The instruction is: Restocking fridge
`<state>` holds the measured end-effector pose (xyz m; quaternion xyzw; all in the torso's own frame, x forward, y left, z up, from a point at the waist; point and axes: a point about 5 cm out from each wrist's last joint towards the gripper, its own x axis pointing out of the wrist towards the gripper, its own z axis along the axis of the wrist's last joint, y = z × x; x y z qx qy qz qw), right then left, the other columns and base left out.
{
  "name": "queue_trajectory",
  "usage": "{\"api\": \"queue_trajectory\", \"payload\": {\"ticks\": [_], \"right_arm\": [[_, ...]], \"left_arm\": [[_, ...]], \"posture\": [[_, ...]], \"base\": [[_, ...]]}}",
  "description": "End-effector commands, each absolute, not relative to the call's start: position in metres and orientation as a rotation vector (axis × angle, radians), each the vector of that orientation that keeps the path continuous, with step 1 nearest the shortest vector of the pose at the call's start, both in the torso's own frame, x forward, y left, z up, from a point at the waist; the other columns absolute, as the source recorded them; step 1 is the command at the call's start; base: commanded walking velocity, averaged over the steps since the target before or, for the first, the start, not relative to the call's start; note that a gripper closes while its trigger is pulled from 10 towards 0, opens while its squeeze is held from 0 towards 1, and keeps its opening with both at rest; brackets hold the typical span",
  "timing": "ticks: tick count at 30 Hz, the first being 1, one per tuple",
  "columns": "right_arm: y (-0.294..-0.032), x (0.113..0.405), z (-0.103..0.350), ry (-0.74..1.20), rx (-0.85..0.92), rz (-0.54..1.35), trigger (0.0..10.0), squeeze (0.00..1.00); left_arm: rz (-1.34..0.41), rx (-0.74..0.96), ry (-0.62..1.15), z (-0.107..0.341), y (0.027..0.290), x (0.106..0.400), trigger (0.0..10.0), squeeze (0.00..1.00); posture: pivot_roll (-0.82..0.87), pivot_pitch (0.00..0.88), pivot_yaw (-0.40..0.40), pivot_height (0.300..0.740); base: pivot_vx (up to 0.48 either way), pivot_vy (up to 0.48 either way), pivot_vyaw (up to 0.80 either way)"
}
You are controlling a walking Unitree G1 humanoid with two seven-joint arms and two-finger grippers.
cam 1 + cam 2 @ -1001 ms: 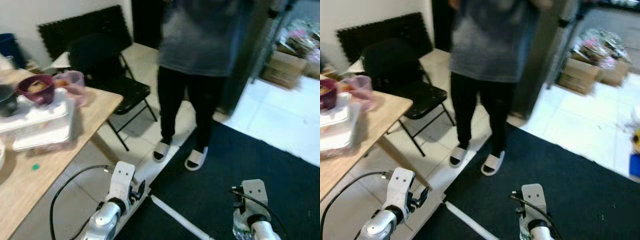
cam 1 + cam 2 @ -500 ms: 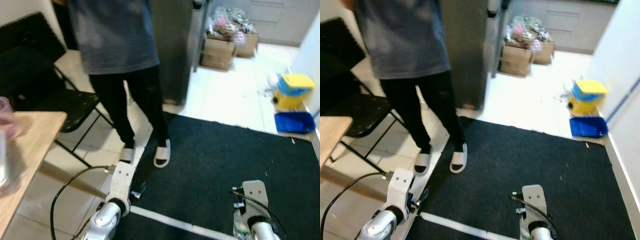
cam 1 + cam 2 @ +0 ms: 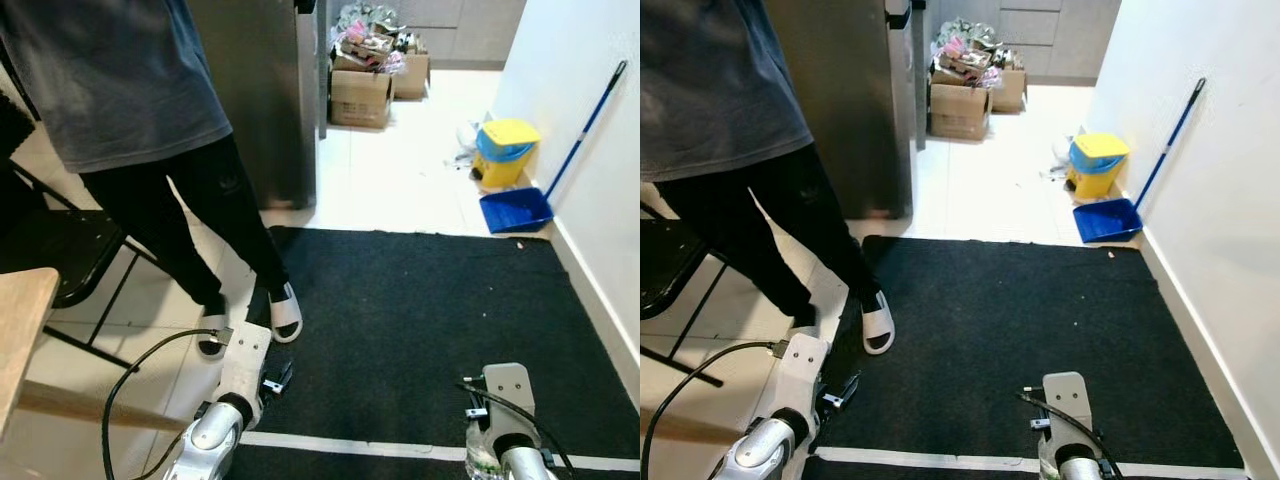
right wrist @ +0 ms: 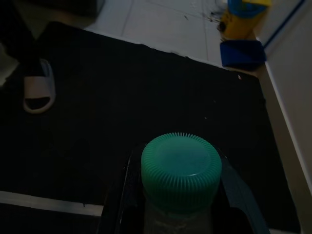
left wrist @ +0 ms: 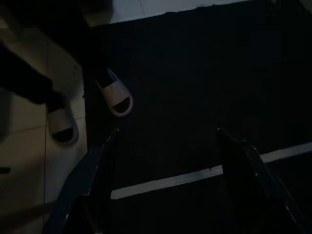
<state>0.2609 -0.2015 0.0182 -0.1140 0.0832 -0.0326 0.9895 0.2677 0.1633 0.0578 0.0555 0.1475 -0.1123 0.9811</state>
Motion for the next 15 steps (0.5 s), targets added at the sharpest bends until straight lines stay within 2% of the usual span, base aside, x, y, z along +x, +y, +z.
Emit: {"api": "queue_trajectory", "payload": {"ticks": [1, 7, 13, 15], "right_arm": [[-0.198, 0.263, 0.023, 0.141, -0.233, -0.049, 10.0, 0.0], [-0.179, 0.274, 0.037, 0.07, -0.217, 0.014, 10.0, 0.0], [-0.166, 0.276, 0.038, 0.063, -0.214, 0.064, 10.0, 0.0], [-0.156, 0.273, 0.036, 0.069, -0.218, 0.105, 10.0, 0.0]], "left_arm": [[-0.198, 0.064, 0.325, 0.052, 0.166, 0.263, 10.0, 0.0], [-0.038, -0.016, 0.348, 0.045, 0.19, 0.258, 10.0, 0.0], [0.008, -0.057, 0.358, 0.04, 0.195, 0.25, 10.0, 0.0], [-0.007, -0.044, 0.381, 0.033, 0.19, 0.238, 10.0, 0.0]], "posture": [[-0.05, 0.148, 0.025, 0.721], [-0.05, 0.153, 0.02, 0.721], [-0.05, 0.162, 0.006, 0.721], [-0.06, 0.172, -0.011, 0.721]], "base": [[0.0, 0.0, 0.0], [0.0, 0.0, 0.0], [0.0, 0.0, 0.0], [0.0, 0.0, 0.0]]}}
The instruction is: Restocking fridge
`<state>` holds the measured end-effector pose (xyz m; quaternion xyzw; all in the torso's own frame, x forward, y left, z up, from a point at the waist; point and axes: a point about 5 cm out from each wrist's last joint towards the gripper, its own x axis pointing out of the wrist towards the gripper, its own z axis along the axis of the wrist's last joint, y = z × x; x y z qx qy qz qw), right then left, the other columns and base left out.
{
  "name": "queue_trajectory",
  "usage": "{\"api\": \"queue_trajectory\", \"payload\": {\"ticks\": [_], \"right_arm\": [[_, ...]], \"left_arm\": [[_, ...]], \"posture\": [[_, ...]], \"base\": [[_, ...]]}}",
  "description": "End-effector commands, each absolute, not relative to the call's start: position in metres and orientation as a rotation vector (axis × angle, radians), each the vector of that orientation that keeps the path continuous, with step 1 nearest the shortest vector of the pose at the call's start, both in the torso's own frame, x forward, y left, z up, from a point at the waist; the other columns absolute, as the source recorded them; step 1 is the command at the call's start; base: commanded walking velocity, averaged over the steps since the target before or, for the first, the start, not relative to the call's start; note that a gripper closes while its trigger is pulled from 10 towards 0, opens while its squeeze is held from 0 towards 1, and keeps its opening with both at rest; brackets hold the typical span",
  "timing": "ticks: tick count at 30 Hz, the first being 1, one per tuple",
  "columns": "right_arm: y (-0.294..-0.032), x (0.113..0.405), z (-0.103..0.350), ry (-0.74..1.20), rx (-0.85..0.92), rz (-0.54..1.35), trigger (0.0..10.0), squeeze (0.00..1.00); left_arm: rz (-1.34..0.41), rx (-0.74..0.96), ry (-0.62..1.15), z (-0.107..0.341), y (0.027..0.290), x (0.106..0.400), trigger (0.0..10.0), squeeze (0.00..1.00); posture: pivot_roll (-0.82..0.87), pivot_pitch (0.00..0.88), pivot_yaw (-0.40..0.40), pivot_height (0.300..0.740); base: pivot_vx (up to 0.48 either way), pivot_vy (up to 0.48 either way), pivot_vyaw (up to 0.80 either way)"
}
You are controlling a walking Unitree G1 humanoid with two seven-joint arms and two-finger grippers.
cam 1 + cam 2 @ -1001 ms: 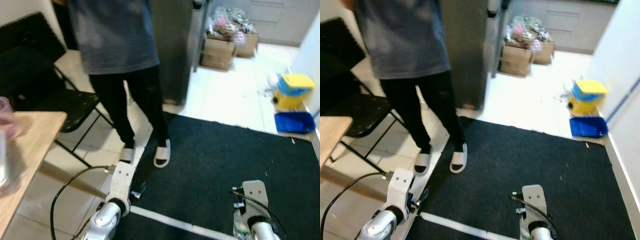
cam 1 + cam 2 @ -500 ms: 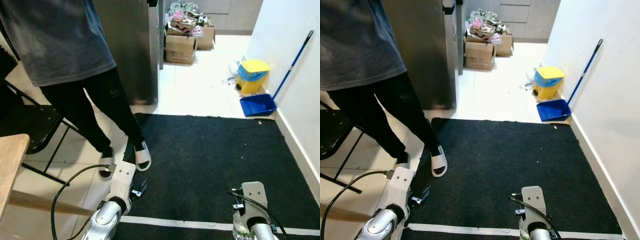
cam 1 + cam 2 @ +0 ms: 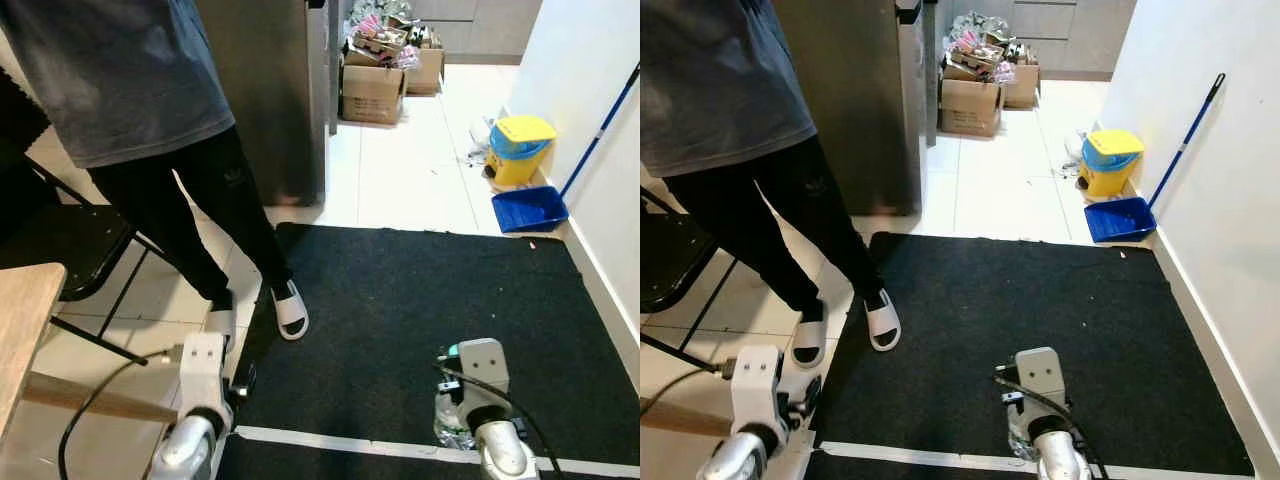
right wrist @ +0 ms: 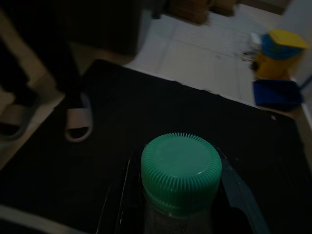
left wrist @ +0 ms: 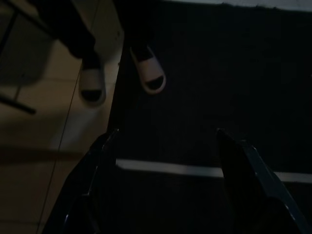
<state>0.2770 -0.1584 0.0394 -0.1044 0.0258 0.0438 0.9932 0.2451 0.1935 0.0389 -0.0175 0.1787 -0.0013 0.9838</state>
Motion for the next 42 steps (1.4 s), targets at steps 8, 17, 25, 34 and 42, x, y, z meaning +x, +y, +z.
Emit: {"api": "queue_trajectory", "payload": {"ticks": [8, 17, 25, 34, 42], "right_arm": [[-0.146, 0.268, 0.043, 0.036, -0.191, 0.149, 10.0, 0.0], [-0.147, 0.279, 0.064, -0.036, -0.166, 0.121, 10.0, 0.0], [-0.15, 0.275, 0.068, -0.039, -0.166, 0.118, 10.0, 0.0], [-0.151, 0.275, 0.067, -0.024, -0.169, 0.115, 10.0, 0.0], [-0.152, 0.273, 0.066, -0.012, -0.171, 0.111, 10.0, 0.0]], "left_arm": [[-0.053, -0.003, 0.341, 0.031, 0.17, 0.232, 10.0, 0.0], [0.002, 0.017, 0.231, 0.055, 0.175, 0.256, 10.0, 0.0], [-0.001, 0.025, 0.156, 0.067, 0.171, 0.265, 10.0, 0.0], [-0.01, 0.029, 0.156, 0.066, 0.168, 0.267, 10.0, 0.0], [-0.016, 0.033, 0.152, 0.066, 0.169, 0.268, 10.0, 0.0]], "posture": [[-0.08, 0.186, -0.038, 0.721], [-0.1, 0.183, -0.039, 0.721], [-0.1, 0.173, -0.043, 0.721], [-0.11, 0.168, -0.043, 0.721], [-0.1, 0.168, -0.038, 0.721]], "base": [[0.0, 0.0, 0.0], [0.0, 0.0, 0.0], [0.109, 0.0, 0.0], [0.425, 0.0, 0.0], [0.48, 0.0, 0.0]]}}
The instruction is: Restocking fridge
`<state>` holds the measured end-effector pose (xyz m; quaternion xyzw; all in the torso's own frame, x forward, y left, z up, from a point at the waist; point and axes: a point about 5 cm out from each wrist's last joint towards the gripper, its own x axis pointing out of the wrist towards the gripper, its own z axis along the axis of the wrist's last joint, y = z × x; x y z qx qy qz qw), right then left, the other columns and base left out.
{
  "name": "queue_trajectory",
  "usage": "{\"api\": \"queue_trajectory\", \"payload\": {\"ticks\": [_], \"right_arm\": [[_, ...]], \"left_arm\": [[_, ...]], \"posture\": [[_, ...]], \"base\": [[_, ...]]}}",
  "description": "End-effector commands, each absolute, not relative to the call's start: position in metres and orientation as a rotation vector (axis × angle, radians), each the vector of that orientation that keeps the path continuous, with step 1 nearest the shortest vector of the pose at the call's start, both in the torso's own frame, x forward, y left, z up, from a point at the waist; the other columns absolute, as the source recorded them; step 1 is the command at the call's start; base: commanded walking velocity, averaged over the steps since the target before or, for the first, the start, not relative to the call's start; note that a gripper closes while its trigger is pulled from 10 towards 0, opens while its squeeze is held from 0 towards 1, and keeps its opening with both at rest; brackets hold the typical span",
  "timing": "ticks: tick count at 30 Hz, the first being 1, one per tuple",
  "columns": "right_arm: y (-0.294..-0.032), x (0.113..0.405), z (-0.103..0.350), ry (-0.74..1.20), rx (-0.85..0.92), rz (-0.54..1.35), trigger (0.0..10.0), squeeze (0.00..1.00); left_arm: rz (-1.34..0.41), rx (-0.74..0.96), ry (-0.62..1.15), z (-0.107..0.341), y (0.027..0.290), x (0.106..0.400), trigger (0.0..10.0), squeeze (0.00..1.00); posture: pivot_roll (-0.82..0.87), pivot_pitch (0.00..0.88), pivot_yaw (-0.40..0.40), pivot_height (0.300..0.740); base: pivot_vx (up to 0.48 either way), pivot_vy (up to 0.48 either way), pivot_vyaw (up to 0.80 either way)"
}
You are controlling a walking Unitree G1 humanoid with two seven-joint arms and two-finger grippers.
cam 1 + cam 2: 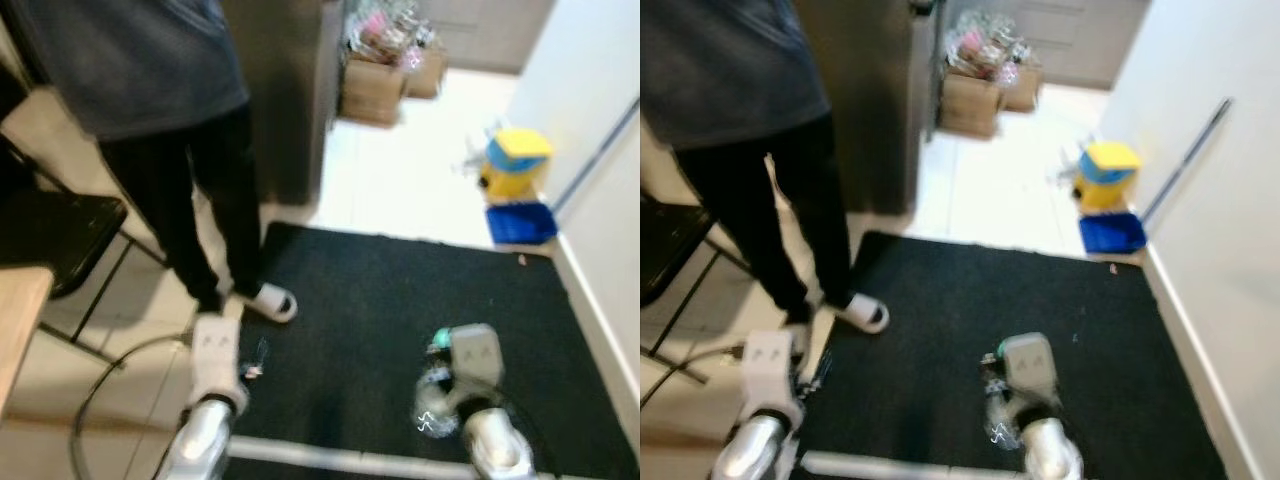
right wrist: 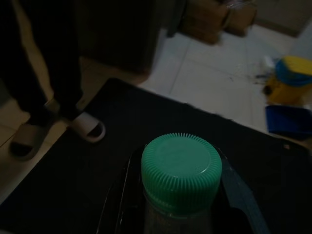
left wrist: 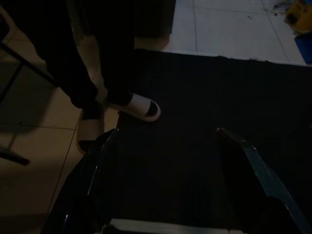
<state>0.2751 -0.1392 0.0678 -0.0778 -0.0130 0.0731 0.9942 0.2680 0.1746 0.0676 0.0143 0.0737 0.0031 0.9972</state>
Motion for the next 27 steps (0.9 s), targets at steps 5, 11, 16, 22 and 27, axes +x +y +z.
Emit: {"api": "queue_trajectory", "payload": {"ticks": [5, 11, 16, 22, 27], "right_arm": [[-0.153, 0.2719, 0.0644, -0.007, -0.17, 0.105, 10.0, 0.0], [-0.1539, 0.2719, 0.0637, 0.0, -0.163, 0.097, 10.0, 0.0], [-0.155, 0.2718, 0.0629, 0.008, -0.153, 0.088, 10.0, 0.0], [-0.1554, 0.2716, 0.0623, 0.012, -0.152, 0.085, 10.0, 0.0], [-0.1554, 0.2715, 0.0622, 0.012, -0.151, 0.083, 10.0, 0.0]], "left_arm": [[-0.022, 0.033, 0.153, 0.066, 0.1675, 0.2687, 10.0, 0.0], [-0.026, 0.034, 0.152, 0.0663, 0.1676, 0.2698, 10.0, 0.0], [-0.029, 0.036, 0.152, 0.0664, 0.1677, 0.2703, 10.0, 0.0], [-0.032, 0.036, 0.152, 0.0663, 0.1671, 0.2707, 10.0, 0.0], [-0.035, 0.035, 0.153, 0.0659, 0.1663, 0.271, 10.0, 0.0]], "posture": [[-0.11, 0.17, -0.034, 0.721], [-0.11, 0.171, -0.028, 0.721], [-0.11, 0.172, -0.026, 0.721], [-0.11, 0.172, -0.025, 0.721], [-0.11, 0.173, -0.023, 0.721]], "base": [[0.48, 0.0, 0.0], [0.475, 0.0, 0.0], [0.472, 0.0, -0.31], [0.472, 0.0, -0.58], [0.471, 0.0, -0.6]]}}
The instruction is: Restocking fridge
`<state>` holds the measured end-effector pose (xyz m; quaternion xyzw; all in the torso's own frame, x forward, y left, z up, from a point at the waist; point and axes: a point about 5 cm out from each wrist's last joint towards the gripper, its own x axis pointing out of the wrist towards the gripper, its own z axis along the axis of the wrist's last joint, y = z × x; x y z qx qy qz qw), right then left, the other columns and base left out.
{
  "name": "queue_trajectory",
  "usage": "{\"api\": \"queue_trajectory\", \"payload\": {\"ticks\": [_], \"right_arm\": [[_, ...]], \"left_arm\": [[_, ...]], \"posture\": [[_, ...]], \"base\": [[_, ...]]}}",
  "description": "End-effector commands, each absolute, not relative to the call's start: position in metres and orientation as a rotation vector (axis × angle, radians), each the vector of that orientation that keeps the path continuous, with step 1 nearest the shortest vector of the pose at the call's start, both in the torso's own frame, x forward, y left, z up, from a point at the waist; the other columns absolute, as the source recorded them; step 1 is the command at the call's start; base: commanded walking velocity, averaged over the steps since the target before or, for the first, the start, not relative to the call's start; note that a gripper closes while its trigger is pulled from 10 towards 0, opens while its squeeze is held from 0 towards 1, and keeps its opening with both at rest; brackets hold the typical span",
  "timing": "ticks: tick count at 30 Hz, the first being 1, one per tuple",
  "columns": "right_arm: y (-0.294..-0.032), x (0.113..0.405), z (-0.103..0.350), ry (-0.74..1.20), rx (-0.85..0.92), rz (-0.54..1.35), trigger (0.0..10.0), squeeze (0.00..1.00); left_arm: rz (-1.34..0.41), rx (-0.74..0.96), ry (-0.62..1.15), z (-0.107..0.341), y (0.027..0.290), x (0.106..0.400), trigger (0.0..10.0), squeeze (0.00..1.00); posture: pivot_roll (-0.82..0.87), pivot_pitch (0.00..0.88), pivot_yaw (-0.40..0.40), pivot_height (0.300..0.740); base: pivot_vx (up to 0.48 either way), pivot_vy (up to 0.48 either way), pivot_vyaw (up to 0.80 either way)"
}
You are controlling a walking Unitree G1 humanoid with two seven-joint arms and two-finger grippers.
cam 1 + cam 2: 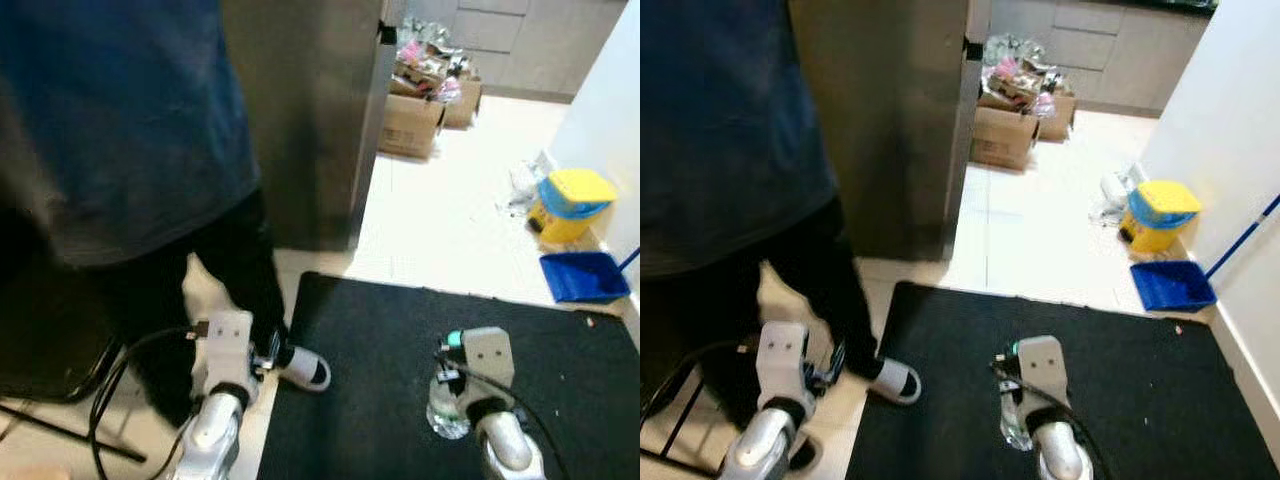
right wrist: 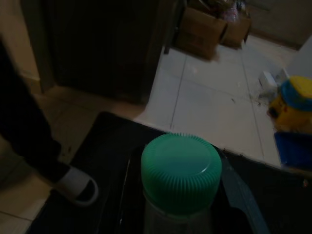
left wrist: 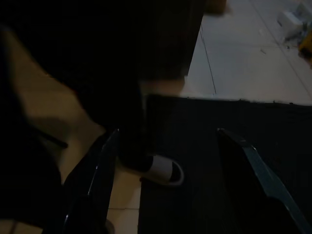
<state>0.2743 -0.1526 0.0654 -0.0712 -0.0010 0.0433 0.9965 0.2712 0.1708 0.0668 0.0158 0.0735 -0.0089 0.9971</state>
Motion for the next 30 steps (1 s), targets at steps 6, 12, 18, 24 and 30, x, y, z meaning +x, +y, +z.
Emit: {"api": "queue_trajectory", "payload": {"ticks": [6, 12, 18, 24, 30], "right_arm": [[-0.1559, 0.2716, 0.0619, 0.014, -0.15, 0.081, 10.0, 0.0], [-0.156, 0.2718, 0.0615, 0.016, -0.151, 0.079, 10.0, 0.0], [-0.1556, 0.2719, 0.0615, 0.016, -0.152, 0.078, 10.0, 0.0], [-0.1555, 0.2723, 0.0618, 0.013, -0.158, 0.08, 10.0, 0.0], [-0.1552, 0.2728, 0.062, 0.013, -0.162, 0.081, 10.0, 0.0]], "left_arm": [[-0.037, 0.034, 0.154, 0.0657, 0.166, 0.2714, 10.0, 0.0], [-0.038, 0.035, 0.154, 0.0658, 0.166, 0.2719, 10.0, 0.0], [-0.04, 0.034, 0.152, 0.0661, 0.1655, 0.273, 10.0, 0.0], [-0.041, 0.034, 0.151, 0.0664, 0.1652, 0.2733, 10.0, 0.0], [-0.04, 0.034, 0.15, 0.0665, 0.1651, 0.2739, 10.0, 0.0]], "posture": [[-0.11, 0.173, -0.023, 0.721], [-0.11, 0.172, -0.021, 0.721], [-0.11, 0.172, -0.02, 0.721], [-0.11, 0.171, -0.019, 0.721], [-0.11, 0.17, -0.019, 0.721]], "base": [[0.472, 0.0, -0.61], [0.472, 0.0, -0.62], [0.472, 0.0, -0.59], [0.472, 0.0, -0.16], [0.464, 0.0, 0.0]]}}
